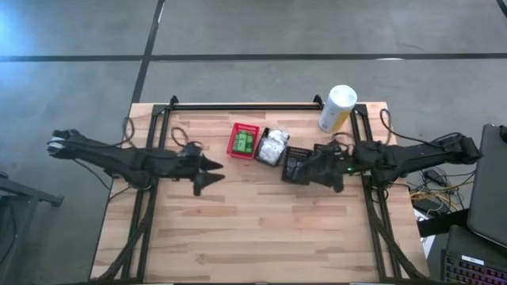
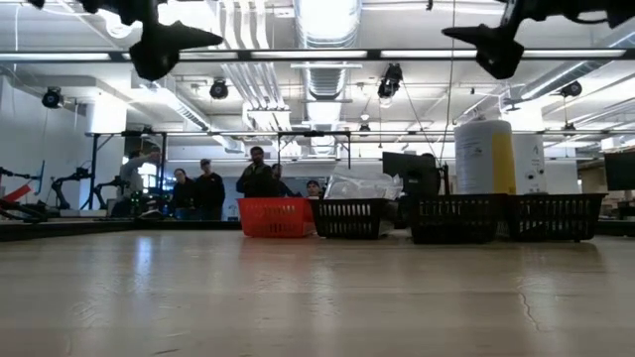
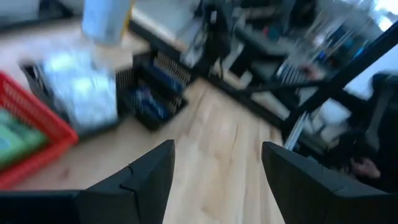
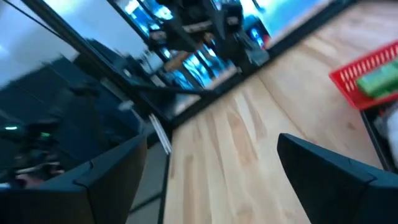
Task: Pick & Place Travel size toiletries
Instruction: Return to Home Position
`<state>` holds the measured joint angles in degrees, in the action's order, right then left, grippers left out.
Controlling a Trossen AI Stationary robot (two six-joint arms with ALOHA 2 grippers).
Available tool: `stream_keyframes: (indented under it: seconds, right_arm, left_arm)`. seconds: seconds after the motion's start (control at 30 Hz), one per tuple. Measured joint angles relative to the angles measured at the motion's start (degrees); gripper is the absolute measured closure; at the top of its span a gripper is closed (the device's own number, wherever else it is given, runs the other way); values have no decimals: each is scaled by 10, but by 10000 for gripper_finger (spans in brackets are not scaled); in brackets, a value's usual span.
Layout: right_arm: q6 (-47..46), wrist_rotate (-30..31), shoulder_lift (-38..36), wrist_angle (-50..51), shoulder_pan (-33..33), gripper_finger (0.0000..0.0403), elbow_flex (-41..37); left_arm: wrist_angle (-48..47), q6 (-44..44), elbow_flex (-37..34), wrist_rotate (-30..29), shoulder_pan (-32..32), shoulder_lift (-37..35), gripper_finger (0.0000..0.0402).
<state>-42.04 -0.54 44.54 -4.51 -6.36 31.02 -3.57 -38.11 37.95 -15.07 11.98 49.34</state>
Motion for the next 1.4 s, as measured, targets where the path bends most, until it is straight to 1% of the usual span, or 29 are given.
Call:
stream_keyframes:
  seconds: [0.1, 0.27, 0.43, 0.57, 0.73, 0.83, 0.93, 1.13, 1.33, 1.4]
  right_arm:
    - [9, 1, -55, -27, 1, 44, -36]
    - [20, 5, -129, -52, 0, 53, -86]
    - [32, 3, -178, -93, 0, 68, -139]
    - [39, 3, -201, -121, 0, 80, -183]
    - [46, 4, -221, -160, 0, 94, -234]
    - [46, 4, -231, -204, 0, 102, -257]
    - [46, 4, -244, -226, 0, 108, -268]
    - [44, 4, -268, -229, 0, 119, -283]
    - [46, 5, -277, -228, 0, 126, -287]
    - [47, 5, -277, -229, 0, 125, -287]
  left_arm:
    - [65, 24, -58, -16, 0, -62, 156]
    - [197, 56, -175, -10, 1, -137, 156]
    - [294, 51, -274, -4, 1, -172, 156]
    - [327, 47, -325, -5, 1, -182, 156]
    - [325, 18, -362, -2, 1, -197, 156]
    - [325, 44, -372, 6, 0, -221, 156]
    - [315, 74, -374, 1, -8, -259, 156]
    - [244, 123, -374, -2, -20, -350, 156]
    - [128, 125, -375, -50, -24, -440, 156]
    - [97, 119, -375, -52, -24, -468, 156]
